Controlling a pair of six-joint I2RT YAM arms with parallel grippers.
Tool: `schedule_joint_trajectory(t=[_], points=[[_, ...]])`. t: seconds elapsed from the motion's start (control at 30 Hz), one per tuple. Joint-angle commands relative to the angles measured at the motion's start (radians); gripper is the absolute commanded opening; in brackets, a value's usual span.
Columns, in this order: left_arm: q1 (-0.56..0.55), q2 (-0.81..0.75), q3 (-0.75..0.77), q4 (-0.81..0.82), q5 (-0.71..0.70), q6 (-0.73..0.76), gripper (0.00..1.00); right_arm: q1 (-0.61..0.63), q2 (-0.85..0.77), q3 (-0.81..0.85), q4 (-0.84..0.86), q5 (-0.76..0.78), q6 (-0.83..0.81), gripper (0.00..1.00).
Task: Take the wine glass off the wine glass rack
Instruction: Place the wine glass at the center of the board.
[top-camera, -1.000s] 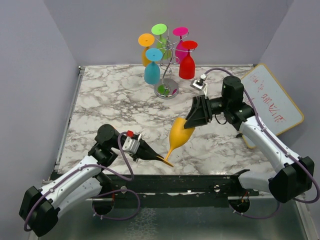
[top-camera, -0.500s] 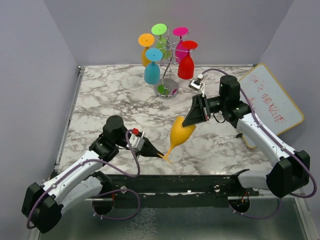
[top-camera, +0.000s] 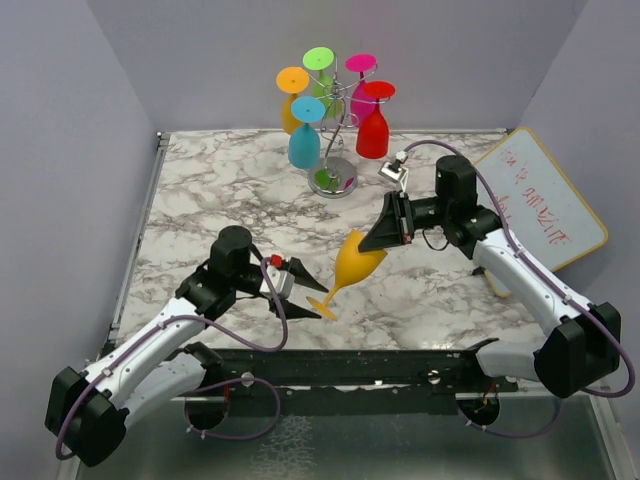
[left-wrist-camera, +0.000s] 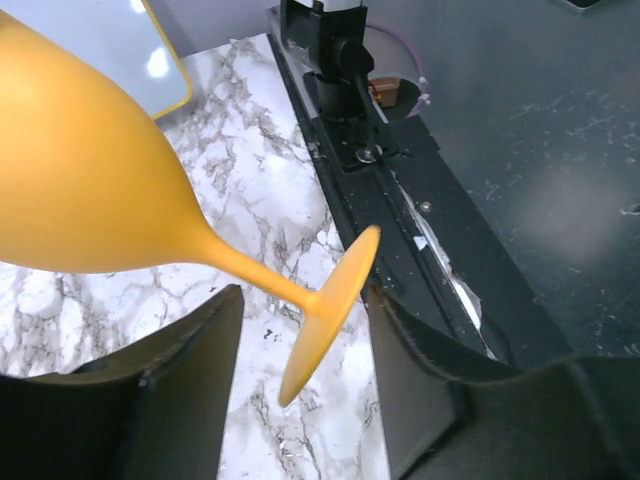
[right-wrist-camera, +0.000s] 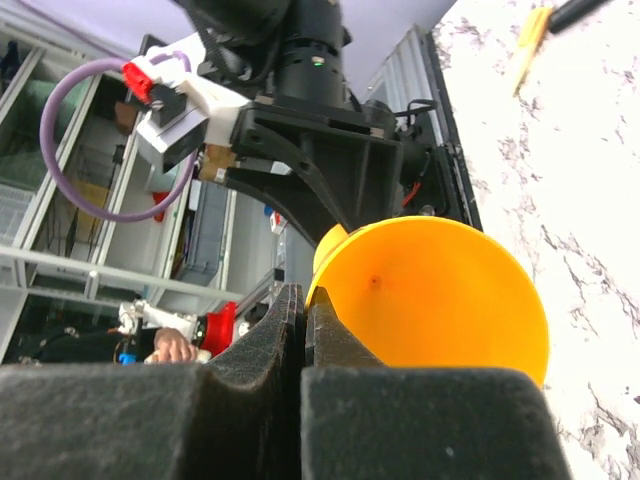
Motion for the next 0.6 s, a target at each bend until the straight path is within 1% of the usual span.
schedule_joint_trajectory(t=[0.0,0.07,0.13,0.2,0.33,0.4,0.47,0.53,0.57], points=[[0.014,-0.065,-0.055,0.106,-0.074,-0.074,0.58,0.004,-0.014,0.001,-0.109,0.117,-0.091,0.01],[0.022,-0.082,-0.080,0.180,-0.112,-0.138,0.60,0.004,-0.006,0.005,-0.131,0.157,-0.108,0.01],[0.028,-0.091,-0.109,0.268,-0.179,-0.228,0.61,0.004,0.006,0.015,-0.177,0.221,-0.136,0.00],[0.031,-0.102,-0.133,0.326,-0.218,-0.294,0.61,0.004,0.018,0.021,-0.218,0.302,-0.165,0.01],[0.034,-0.146,-0.164,0.342,-0.291,-0.365,0.64,0.004,0.035,0.043,-0.278,0.388,-0.228,0.01],[0.033,-0.183,-0.189,0.351,-0.350,-0.384,0.65,0.004,0.038,0.072,-0.338,0.485,-0.269,0.00],[0.033,-0.222,-0.215,0.360,-0.439,-0.405,0.71,0.004,0.031,0.090,-0.384,0.597,-0.301,0.01],[0.033,-0.257,-0.243,0.368,-0.536,-0.434,0.77,0.004,0.015,0.085,-0.392,0.690,-0.305,0.01],[0.033,-0.271,-0.253,0.368,-0.578,-0.447,0.79,0.004,0.005,0.081,-0.385,0.728,-0.300,0.00]])
